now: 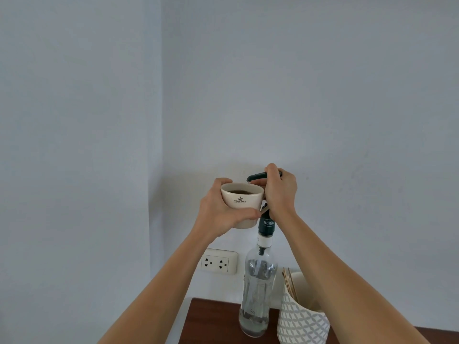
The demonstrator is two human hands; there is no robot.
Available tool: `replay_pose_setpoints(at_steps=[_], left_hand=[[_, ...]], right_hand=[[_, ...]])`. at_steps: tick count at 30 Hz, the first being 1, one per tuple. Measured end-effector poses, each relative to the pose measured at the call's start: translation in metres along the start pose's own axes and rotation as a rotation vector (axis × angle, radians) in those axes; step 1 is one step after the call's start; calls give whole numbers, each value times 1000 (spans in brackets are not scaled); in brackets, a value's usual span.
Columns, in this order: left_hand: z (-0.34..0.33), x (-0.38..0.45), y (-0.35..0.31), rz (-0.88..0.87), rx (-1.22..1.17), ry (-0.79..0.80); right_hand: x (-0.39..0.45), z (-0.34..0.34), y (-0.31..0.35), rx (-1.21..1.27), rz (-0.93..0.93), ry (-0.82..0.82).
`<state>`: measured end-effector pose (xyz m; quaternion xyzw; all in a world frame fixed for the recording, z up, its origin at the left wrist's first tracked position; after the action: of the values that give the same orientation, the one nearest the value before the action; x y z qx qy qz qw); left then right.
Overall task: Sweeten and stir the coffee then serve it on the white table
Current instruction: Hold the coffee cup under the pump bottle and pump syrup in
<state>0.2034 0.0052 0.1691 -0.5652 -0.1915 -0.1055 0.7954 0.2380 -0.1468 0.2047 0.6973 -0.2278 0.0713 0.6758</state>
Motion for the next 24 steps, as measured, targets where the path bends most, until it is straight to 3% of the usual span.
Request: replay_pose_setpoints(at_steps=[24], left_hand=[[0,-4,-4,17,7,13]], right_hand=[[5,5,-4,-61,76,-28]])
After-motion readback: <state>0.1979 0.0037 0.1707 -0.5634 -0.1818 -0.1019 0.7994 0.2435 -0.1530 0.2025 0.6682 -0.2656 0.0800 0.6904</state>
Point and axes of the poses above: each hand's wrist, its own x-axis towards the middle knuckle, its own z-axis out of the back of the hand, y = z × x, the point moved 6 cm from there along x, towards the middle knuckle, and after that the axes turned 5 degrees about y, right-handed, at the moved point
